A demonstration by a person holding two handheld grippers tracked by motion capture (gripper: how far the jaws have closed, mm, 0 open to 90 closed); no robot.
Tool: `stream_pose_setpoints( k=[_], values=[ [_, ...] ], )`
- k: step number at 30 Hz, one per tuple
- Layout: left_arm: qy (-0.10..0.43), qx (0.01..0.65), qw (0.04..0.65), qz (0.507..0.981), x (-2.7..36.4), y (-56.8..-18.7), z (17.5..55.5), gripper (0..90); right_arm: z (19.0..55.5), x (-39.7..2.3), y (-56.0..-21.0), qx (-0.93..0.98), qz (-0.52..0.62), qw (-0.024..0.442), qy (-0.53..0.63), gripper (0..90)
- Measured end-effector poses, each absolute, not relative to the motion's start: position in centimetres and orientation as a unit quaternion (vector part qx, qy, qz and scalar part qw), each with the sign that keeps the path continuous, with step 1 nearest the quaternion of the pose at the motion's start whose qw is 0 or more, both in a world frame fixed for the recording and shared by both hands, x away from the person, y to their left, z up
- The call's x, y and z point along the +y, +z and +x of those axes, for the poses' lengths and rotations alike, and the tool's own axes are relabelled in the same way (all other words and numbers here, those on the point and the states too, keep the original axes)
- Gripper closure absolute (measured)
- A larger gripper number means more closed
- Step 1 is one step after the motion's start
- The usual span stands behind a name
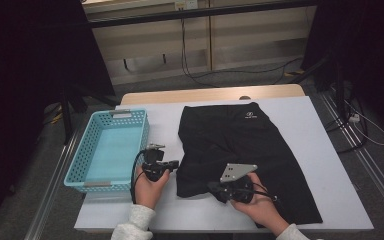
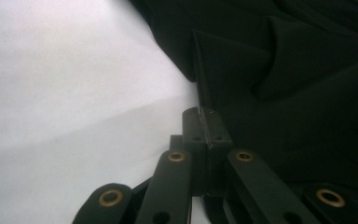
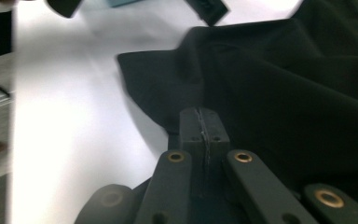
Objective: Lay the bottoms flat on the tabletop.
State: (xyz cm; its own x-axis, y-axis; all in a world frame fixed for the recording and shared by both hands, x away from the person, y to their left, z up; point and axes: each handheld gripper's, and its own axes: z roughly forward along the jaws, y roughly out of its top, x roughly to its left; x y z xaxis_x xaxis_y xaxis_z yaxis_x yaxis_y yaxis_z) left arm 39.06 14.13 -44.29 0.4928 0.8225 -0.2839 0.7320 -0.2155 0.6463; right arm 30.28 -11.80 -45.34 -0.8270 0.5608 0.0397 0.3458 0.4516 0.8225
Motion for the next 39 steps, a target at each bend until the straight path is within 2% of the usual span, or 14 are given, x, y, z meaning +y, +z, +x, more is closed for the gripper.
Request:
stream_pose_setpoints(
  k=[7, 12, 13, 16, 19, 25, 30, 35, 37, 38, 39],
  values=[
    [0.064, 0.496, 0.365, 0.785, 13.3, -44.9, 39.4, 90.0, 30.9, -12.6, -46.5, 0.847, 0.308, 0.143, 0.409, 86.2],
    [0.068, 0.495, 0.368, 0.784, 13.7, -44.8, 39.3, 87.6, 30.6, -13.0, -46.1, 0.848, 0.301, 0.152, 0.41, 69.5],
    [0.07, 0.496, 0.369, 0.783, 13.7, -44.7, 39.2, 82.9, 30.5, -12.8, -45.9, 0.848, 0.295, 0.151, 0.413, 65.2],
    [0.056, 0.492, 0.366, 0.788, 13.8, -44.6, 39.0, 74.1, 30.1, -12.0, -45.4, 0.851, 0.275, 0.147, 0.423, 59.4],
    [0.068, 0.493, 0.371, 0.784, 13.8, -44.4, 38.6, 48.4, 29.6, -11.4, -45.2, 0.856, 0.257, 0.131, 0.429, 53.8],
    [0.051, 0.48, 0.365, 0.796, 14.1, -44.1, 37.3, 33.8, 29.2, -12.4, -46.1, 0.871, 0.26, 0.132, 0.396, 51.1],
    [0.044, 0.481, 0.349, 0.803, 14.2, -44.7, 36.2, 32.5, 29.2, -13.2, -46.3, 0.873, 0.263, 0.133, 0.388, 55.0],
    [0.047, 0.471, 0.347, 0.81, 13.9, -44.7, 35.2, 33.9, 29.4, -13.6, -46.3, 0.874, 0.262, 0.134, 0.387, 68.6],
    [0.046, 0.468, 0.345, 0.812, 13.6, -44.7, 34.9, 42.5, 29.6, -14.0, -46.3, 0.874, 0.265, 0.136, 0.384, 76.3],
    [0.038, 0.466, 0.343, 0.815, 13.4, -44.7, 34.8, 48.9, 29.6, -14.1, -46.2, 0.875, 0.266, 0.134, 0.383, 78.2],
    [0.025, 0.465, 0.344, 0.815, 13.2, -44.7, 34.7, 59.3, 29.7, -14.1, -46.3, 0.874, 0.267, 0.132, 0.384, 80.6]
  ],
)
